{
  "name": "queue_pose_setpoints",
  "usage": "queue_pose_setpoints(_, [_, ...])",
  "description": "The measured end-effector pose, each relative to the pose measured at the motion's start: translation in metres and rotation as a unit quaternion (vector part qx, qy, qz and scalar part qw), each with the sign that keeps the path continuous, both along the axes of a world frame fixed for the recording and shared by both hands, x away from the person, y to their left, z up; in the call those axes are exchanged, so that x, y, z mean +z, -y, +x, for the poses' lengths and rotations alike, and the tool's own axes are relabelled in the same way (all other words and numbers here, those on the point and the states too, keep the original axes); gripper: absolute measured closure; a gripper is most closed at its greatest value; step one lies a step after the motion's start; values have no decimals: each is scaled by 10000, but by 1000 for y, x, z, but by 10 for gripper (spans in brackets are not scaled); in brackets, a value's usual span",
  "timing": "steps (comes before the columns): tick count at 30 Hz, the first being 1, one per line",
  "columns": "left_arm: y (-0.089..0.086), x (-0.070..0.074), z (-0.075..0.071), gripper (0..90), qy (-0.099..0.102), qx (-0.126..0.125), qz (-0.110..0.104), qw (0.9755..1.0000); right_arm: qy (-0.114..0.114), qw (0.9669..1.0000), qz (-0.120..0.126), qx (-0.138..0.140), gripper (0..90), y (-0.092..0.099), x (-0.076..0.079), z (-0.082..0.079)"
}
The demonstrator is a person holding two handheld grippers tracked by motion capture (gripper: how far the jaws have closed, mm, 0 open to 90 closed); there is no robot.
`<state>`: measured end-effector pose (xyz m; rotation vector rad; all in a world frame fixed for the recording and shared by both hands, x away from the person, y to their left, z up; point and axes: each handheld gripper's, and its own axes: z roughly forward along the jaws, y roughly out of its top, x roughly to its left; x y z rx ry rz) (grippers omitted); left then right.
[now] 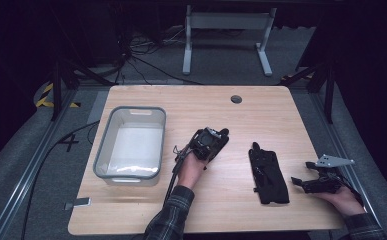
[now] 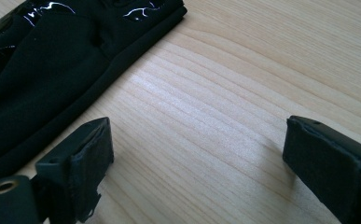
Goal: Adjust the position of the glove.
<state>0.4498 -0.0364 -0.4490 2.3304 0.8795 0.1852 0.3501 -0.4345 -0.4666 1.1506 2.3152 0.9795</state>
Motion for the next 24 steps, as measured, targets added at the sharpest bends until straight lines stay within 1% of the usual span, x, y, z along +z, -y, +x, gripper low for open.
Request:
queue_pose_setpoints(6, [16, 0, -10, 898, -30, -303, -52, 9995, -5, 10000, -1, 3, 91, 0, 0, 0])
queue_pose_setpoints(7, [16, 0, -10, 897, -30, -303, -52, 9995, -5, 10000, -1, 3, 91, 0, 0, 0])
queue_pose_setpoints(8, [20, 0, -13, 898, -36, -404, -54, 9992, -4, 10000, -1, 8, 90, 0, 0, 0])
queue_pose_setpoints(10, [24, 0, -15, 898, -24, -458, -57, 9989, -6, 10000, -1, 8, 90, 0, 0, 0])
queue_pose_setpoints(11, [26, -1, -17, 897, -62, -517, -105, 9986, -5, 10000, -1, 8, 90, 0, 0, 0])
queue_pose_setpoints(14, [33, -1, -21, 898, -84, -645, -141, 9978, -7, 10000, -1, 9, 90, 0, 0, 0])
queue_pose_setpoints(17, [36, -1, -23, 898, -93, -695, -149, 9974, -7, 10000, -2, 11, 89, 0, 0, 0])
queue_pose_setpoints(19, [37, -2, -23, 897, -97, -681, -199, 9974, -8, 10000, -2, 11, 89, 0, 0, 0])
queue_pose_setpoints(21, [36, -1, -22, 896, -113, -706, -211, 9972, -8, 10000, -2, 11, 89, 0, 0, 0])
queue_pose_setpoints(24, [31, 5, -22, 891, -45, -664, -181, 9976, -8, 10000, -2, 12, 89, 0, 0, 0])
